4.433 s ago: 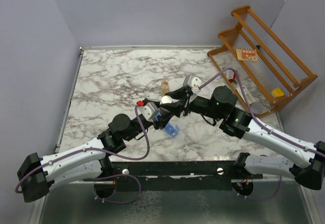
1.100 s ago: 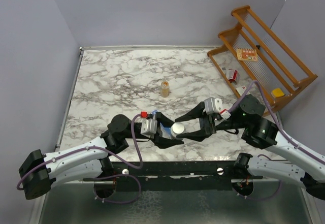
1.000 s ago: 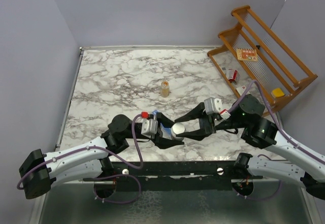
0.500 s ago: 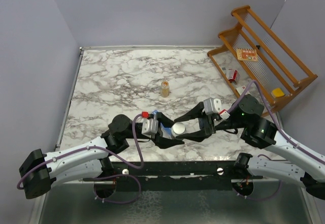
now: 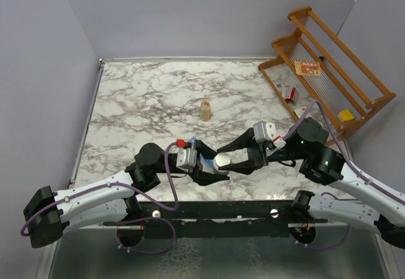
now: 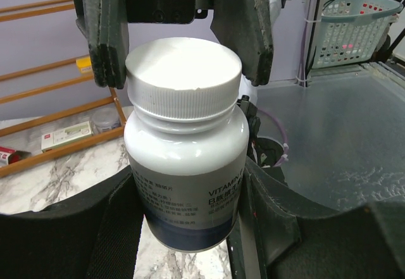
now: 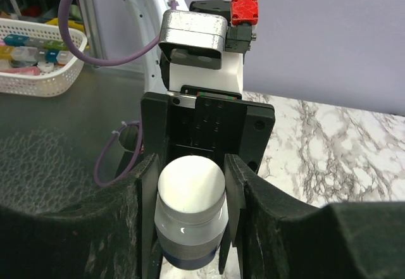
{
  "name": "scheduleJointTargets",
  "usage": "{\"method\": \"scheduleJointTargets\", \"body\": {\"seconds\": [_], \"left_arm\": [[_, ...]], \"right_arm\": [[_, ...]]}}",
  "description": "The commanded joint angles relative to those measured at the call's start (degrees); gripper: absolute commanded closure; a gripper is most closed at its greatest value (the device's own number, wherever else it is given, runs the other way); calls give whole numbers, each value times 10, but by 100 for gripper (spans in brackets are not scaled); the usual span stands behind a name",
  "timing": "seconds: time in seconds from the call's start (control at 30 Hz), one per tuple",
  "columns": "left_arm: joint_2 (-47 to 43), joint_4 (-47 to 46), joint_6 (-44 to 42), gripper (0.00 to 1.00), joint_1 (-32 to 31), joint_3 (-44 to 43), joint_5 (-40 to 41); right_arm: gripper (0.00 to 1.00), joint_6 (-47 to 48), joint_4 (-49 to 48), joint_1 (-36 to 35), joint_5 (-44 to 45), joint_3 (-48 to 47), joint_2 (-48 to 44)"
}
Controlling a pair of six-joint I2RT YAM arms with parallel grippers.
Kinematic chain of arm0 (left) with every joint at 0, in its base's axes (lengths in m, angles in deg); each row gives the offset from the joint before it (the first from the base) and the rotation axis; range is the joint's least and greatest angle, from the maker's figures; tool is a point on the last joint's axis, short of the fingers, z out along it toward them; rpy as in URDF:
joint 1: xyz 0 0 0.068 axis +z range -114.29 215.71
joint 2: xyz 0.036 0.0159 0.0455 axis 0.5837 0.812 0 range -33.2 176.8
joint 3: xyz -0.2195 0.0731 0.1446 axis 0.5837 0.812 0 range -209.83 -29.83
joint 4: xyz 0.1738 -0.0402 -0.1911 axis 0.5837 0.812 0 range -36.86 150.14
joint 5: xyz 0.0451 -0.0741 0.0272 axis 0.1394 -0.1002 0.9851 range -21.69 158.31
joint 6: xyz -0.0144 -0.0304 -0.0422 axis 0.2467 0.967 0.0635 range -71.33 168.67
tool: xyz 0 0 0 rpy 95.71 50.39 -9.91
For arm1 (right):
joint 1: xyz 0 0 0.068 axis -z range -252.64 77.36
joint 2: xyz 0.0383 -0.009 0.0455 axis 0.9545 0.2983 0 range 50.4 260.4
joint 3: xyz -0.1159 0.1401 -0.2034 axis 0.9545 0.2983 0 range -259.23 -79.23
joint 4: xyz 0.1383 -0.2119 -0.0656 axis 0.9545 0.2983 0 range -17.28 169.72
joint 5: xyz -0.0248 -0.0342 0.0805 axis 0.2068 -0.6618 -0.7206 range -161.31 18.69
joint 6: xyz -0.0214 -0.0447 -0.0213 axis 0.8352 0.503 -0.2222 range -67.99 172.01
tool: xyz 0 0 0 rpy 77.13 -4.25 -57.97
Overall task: Sort the pills into containers
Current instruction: Screw the lid of the pill bottle onto the pill bottle.
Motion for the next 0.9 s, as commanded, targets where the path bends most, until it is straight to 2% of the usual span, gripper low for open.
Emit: {"method": "scheduleJointTargets", "body": {"seconds": [0.0, 0.5, 0.7, 0.87], "left_arm": [[-15, -18, 0, 100, 0, -25, 26], [-17, -17, 0, 100, 0, -26, 43], [-19, -18, 0, 100, 0, -26, 47], [-19, -18, -2, 100, 0, -29, 55]], "right_arm": [[56, -5, -1, -1, 4, 6, 3], [50, 1, 5, 0, 16, 8, -3], [52, 5, 8, -1, 29, 7, -5], [59, 8, 13, -1, 33, 3, 3]]}}
